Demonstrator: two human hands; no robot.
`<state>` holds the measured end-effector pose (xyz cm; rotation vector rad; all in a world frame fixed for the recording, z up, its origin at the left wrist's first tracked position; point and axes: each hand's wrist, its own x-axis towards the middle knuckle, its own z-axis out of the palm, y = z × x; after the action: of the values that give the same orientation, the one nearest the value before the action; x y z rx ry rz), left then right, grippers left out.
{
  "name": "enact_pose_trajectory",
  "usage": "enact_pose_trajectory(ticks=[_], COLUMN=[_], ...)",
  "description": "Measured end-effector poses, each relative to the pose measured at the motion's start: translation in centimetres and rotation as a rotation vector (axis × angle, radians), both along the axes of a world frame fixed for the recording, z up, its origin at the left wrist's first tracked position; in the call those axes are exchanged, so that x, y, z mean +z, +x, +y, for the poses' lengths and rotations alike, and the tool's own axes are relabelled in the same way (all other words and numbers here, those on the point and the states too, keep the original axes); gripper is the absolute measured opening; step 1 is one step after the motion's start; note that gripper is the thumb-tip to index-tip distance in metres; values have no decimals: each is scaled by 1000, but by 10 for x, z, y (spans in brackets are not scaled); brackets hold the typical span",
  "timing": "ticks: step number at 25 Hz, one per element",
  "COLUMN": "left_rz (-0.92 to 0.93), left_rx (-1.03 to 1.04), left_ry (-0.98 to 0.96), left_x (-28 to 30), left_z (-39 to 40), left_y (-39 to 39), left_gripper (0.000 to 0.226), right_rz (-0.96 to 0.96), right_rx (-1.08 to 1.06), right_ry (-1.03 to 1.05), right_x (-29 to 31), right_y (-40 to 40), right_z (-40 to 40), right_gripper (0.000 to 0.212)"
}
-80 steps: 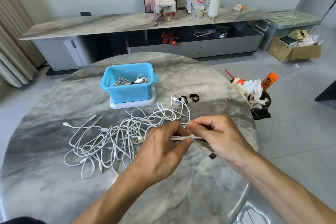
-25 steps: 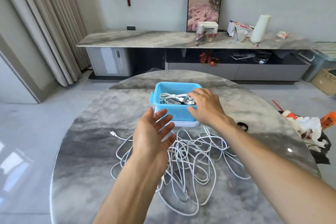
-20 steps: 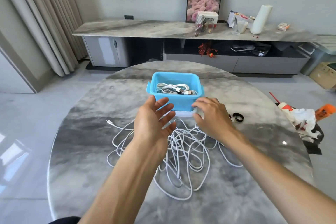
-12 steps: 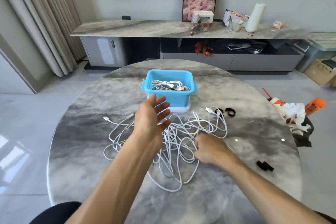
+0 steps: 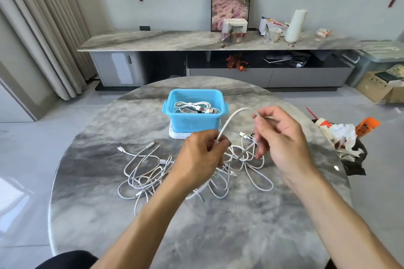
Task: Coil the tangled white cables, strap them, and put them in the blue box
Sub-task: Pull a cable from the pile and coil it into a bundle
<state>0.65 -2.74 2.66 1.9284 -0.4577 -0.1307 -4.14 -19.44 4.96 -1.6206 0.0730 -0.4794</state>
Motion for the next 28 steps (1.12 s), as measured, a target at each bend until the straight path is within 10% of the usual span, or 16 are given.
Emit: enact_pose_trajectory(ticks=[5,8,11,14,17,21,25,28], left_rz=[-74,-59,-124,-182,-191,-219,-285,-331], left_rx=[119,121,65,-28,-49,78,8,-37], left_ry=[91,92,158,127,127,143,260,251], left_x=[3,2,0,0,13,25,20,16], left_z=[16,10,4,2,24,60,33,22], left_y=[14,12,10,6,18,36,19,14], left_gripper=[27,32,35,30,27,39,35,35], right_rz=[106,397,61,-79,-86,424,187,-79], right_rx=[-471,-558,-150,209,-74,-539,-149,197], right_ry=[225,-546,-863,-922,-788,-714,-863,-787], right_x=[-3,-16,-20,-31,-24,-19,-27,-24], right_y=[11,12,8,12,20,23,17,15], right_z=[-52,-50,-17,11,-10,-79,-21,21], right_gripper=[8,33,64,19,18,17,62,25])
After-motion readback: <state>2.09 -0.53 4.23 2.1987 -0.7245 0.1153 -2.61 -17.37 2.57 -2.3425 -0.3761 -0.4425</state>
